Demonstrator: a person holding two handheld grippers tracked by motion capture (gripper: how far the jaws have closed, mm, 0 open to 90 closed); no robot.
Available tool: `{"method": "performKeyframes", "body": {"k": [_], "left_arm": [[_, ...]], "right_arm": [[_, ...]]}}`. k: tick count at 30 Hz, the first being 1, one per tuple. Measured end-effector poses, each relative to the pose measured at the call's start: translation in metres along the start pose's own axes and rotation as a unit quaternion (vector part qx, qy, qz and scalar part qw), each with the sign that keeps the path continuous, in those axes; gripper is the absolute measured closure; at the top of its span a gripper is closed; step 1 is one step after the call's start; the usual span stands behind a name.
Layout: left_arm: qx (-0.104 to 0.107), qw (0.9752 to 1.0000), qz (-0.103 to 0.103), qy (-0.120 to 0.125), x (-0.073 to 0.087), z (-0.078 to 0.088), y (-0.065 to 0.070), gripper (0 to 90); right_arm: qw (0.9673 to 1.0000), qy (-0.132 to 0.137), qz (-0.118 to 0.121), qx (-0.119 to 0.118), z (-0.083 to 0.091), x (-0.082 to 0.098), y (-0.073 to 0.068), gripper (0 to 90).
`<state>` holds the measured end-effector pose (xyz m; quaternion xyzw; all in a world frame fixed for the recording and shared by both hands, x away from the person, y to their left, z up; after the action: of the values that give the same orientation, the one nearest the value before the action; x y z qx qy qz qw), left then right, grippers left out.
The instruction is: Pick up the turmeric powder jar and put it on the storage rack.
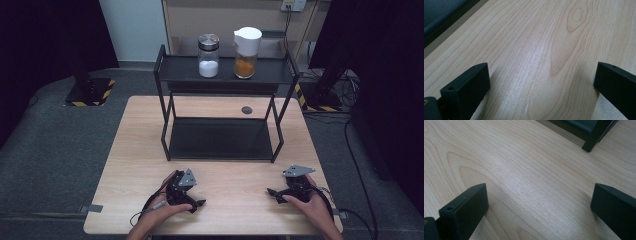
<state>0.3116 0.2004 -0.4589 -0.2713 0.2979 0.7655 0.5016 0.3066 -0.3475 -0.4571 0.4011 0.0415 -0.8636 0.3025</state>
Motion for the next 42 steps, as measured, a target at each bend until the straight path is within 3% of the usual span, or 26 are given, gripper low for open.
{"method": "performKeyframes", "body": {"k": [42], "left_arm": [[0.001, 1.0000, 0.000, 0.000, 0.0000, 0.0000, -0.0003, 0.0]], "right_arm": [[0.9999, -0.003, -0.008, 0.008, 0.0010, -0.0003, -0.0044, 1.4]]}}
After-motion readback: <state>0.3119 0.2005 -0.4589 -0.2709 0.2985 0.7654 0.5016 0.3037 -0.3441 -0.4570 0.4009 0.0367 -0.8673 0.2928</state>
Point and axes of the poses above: each handheld gripper's, and its own axes: z roughly backward along the jaws, x roughly out of its underside, y roughly to its right, the point moved 2 cm from there along -z, roughly forward along the jaws, and after that the axes turned 14 degrees about x, right-handed, at the moved point
